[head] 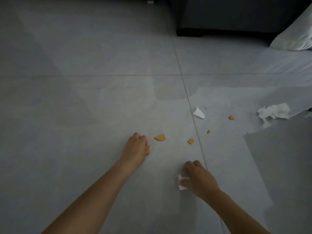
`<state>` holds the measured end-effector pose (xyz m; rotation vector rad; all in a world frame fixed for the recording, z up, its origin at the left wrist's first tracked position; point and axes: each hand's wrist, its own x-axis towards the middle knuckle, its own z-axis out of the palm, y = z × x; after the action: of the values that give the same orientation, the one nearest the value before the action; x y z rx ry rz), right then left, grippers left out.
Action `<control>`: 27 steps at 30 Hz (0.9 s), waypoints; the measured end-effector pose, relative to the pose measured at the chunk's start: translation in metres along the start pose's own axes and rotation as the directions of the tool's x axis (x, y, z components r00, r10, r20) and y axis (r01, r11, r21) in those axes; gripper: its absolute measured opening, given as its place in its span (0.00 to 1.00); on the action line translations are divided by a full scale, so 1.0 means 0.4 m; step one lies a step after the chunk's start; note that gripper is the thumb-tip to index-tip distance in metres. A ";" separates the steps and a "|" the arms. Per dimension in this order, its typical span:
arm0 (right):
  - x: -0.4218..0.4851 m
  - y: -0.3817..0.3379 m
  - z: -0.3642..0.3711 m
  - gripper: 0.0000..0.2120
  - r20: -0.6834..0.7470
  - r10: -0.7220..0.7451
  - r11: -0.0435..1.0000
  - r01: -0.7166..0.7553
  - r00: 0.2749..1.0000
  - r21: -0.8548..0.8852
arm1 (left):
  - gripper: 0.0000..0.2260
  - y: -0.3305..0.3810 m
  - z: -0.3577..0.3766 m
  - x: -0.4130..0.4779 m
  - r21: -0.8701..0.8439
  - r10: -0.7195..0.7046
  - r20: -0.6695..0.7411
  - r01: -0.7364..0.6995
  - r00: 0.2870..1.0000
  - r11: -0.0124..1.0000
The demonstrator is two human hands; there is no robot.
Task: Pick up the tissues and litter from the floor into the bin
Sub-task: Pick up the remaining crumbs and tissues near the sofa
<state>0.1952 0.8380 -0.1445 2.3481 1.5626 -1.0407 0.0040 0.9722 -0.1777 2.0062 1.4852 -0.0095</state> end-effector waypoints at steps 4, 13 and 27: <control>0.007 -0.014 0.026 0.02 -0.028 -0.076 0.996 0.078 0.997 0.054 | 0.02 0.015 0.001 -0.017 -0.045 0.005 -0.040 -0.007 0.999 0.999; 0.024 -0.145 -0.053 0.10 -0.248 -0.064 0.612 0.235 0.967 0.755 | 0.08 0.117 -0.044 -0.116 -0.809 -0.072 0.564 0.568 0.822 0.150; 0.272 0.070 -0.200 0.19 -0.368 -0.032 0.984 0.095 0.929 0.153 | 0.08 0.104 -0.069 -0.123 -0.865 -0.251 0.491 0.500 0.834 -0.028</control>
<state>0.2810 0.9454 -0.1576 2.7523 1.7425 -0.8088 0.0123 0.9369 -0.1179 0.3515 1.2331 0.4628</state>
